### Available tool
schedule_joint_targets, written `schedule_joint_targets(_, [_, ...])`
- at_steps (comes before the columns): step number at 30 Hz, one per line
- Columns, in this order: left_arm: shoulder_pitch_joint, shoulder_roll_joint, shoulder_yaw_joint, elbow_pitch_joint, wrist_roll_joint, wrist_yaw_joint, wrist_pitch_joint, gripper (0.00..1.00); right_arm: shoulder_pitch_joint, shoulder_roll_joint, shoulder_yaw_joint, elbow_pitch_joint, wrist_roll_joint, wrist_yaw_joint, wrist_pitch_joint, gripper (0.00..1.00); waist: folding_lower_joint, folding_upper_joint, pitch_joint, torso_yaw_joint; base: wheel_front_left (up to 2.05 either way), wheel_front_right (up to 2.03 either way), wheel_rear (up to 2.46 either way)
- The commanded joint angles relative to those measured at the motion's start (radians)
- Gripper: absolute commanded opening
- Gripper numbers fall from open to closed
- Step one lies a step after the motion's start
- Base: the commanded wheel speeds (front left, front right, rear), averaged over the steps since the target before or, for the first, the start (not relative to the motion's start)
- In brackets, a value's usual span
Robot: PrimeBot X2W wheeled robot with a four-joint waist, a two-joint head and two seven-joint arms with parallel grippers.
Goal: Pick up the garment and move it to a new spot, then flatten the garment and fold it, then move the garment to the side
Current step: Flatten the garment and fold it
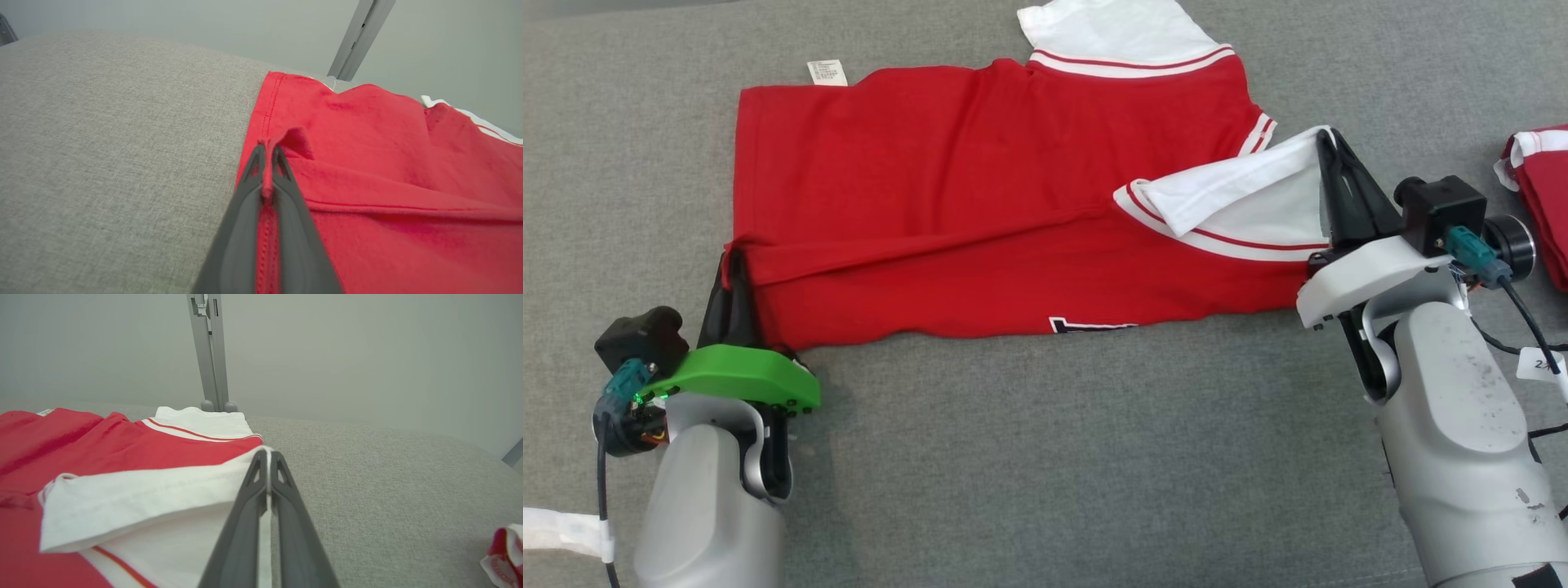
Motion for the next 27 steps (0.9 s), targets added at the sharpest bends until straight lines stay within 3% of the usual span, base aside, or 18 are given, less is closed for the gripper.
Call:
schedule_joint_targets(1, [-0.017, 0.006, 0.001, -0.007, -0.003, 0.0, 0.0, 1.0, -0.004, -0.006, -0.014, -0.01, -0.005, -0.002, -0.004, 0.02, 0.0, 0.0, 0.001, 0.001, 0.0, 0.0, 0.0])
schedule_joint_targets(2, [-0.015, 0.006, 0.002, -0.014, 0.004, -0.001, 0.0, 1.0, -0.003, -0.005, -0.012, -0.02, -0.001, -0.002, -0.004, 0.46, 0.0, 0.0, 0.002, 0.001, 0.0, 0.0, 0.0])
schedule_joint_targets(3, [-0.012, 0.006, 0.005, -0.017, 0.006, -0.001, 0.0, 1.0, 0.0, -0.004, -0.012, -0.023, 0.002, -0.002, -0.004, 1.0, 0.0, 0.0, 0.002, 0.0, 0.0, 0.0, 0.0])
schedule_joint_targets(14, [0.099, 0.005, 0.013, -0.031, 0.05, 0.01, 0.0, 1.0, 0.152, -0.004, -0.043, -0.045, 0.032, -0.002, -0.004, 1.0, 0.0, 0.0, -0.01, -0.006, 0.0, 0.0, 0.0])
schedule_joint_targets(27, [0.104, 0.003, -0.008, 0.096, 0.117, 0.013, 0.006, 1.0, 0.142, -0.002, 0.062, 0.166, 0.072, -0.001, -0.001, 1.0, 0.0, 0.0, 0.003, -0.014, 0.0, 0.0, 0.0])
